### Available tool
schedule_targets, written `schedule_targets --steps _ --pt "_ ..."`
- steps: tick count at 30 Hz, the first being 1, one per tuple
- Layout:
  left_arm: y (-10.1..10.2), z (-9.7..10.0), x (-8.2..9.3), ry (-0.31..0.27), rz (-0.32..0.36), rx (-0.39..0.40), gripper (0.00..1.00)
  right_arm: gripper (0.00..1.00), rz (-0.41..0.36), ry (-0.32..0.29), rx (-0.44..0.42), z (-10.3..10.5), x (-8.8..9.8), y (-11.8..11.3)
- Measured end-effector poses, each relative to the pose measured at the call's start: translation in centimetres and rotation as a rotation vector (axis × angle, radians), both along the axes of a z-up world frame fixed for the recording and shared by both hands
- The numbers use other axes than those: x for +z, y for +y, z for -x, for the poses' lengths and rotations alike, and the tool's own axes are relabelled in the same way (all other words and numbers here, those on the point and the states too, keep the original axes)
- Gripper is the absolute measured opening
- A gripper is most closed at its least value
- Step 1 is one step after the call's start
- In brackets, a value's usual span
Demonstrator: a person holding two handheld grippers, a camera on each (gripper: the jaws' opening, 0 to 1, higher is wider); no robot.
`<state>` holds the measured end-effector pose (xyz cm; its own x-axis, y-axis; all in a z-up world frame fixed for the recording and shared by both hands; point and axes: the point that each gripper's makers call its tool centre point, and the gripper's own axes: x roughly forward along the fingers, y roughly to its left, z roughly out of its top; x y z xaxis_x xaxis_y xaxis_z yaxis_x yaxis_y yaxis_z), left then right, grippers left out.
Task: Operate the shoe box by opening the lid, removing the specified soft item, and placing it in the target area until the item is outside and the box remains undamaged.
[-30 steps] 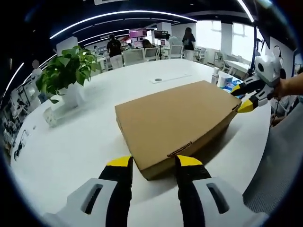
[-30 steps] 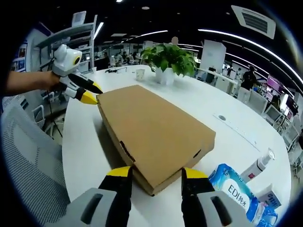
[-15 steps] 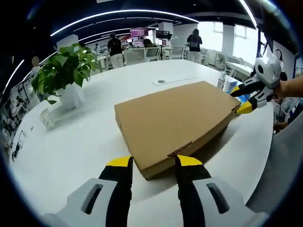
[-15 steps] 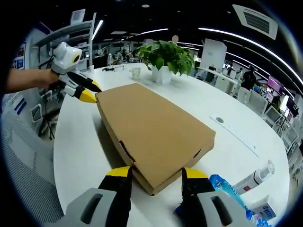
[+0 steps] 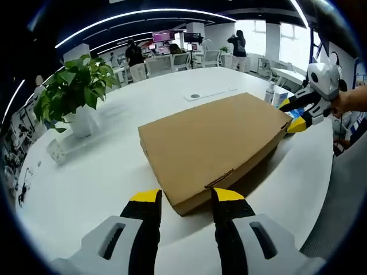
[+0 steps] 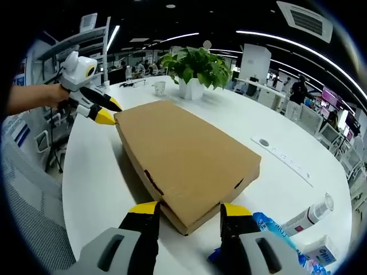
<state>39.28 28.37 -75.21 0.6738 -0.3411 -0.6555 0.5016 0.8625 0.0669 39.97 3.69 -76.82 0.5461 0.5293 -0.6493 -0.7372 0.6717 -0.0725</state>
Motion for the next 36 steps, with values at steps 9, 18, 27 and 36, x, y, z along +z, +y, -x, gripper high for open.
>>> schedule_targets --steps 9,18,27,36 --pt "0.2 1.3 0.8 -0.023 -0.004 0.001 0.43 0.46 -0.016 -0.045 -0.011 1.5 1.8 -1.3" --pt "-0.5 4.9 2.2 -0.036 0.055 0.007 0.49 0.55 -0.059 -0.079 -0.111 4.1 4.1 -5.5" --pt "-1.9 7.8 4.6 -0.105 0.091 0.013 0.54 0.67 -0.047 -0.089 -0.209 8.1 5.1 -10.4" --pt "-3.8 11.1 6.3 -0.146 0.127 0.005 0.65 0.81 -0.049 -0.122 -0.280 12.9 6.3 -14.0"
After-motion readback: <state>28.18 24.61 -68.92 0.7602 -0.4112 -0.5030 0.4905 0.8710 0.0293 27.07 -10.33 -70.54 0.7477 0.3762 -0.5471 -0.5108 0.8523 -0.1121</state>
